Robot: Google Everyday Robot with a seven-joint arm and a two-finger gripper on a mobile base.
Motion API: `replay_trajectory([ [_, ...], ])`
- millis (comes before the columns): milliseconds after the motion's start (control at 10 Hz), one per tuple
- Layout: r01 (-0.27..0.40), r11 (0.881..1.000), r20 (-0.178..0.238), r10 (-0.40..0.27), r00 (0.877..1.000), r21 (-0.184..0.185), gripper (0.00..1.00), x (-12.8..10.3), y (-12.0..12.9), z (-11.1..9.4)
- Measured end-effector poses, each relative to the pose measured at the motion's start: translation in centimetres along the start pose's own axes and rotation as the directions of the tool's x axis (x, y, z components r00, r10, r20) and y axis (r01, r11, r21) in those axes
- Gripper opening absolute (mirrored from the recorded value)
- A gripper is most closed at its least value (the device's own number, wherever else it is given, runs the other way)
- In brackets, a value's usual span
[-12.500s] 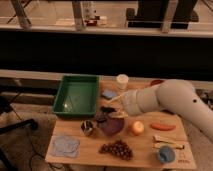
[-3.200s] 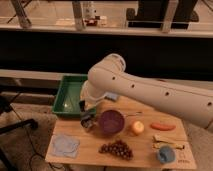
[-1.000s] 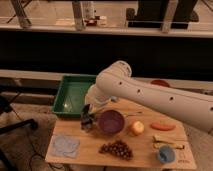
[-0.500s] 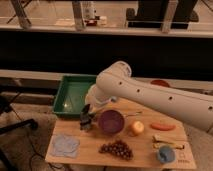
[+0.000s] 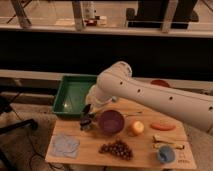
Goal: Place brush in metal cup
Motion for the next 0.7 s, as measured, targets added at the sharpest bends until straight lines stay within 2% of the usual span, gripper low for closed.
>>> replay_trajectory([
  [200,-0.006,1.0,0.001,0.006,1.0,0.001,0.02,0.61,0.24,-0.04],
  [700,0.005,1.0,0.007,-0.005,1.0,0.015,0.02,0.36,0.12,-0.09],
])
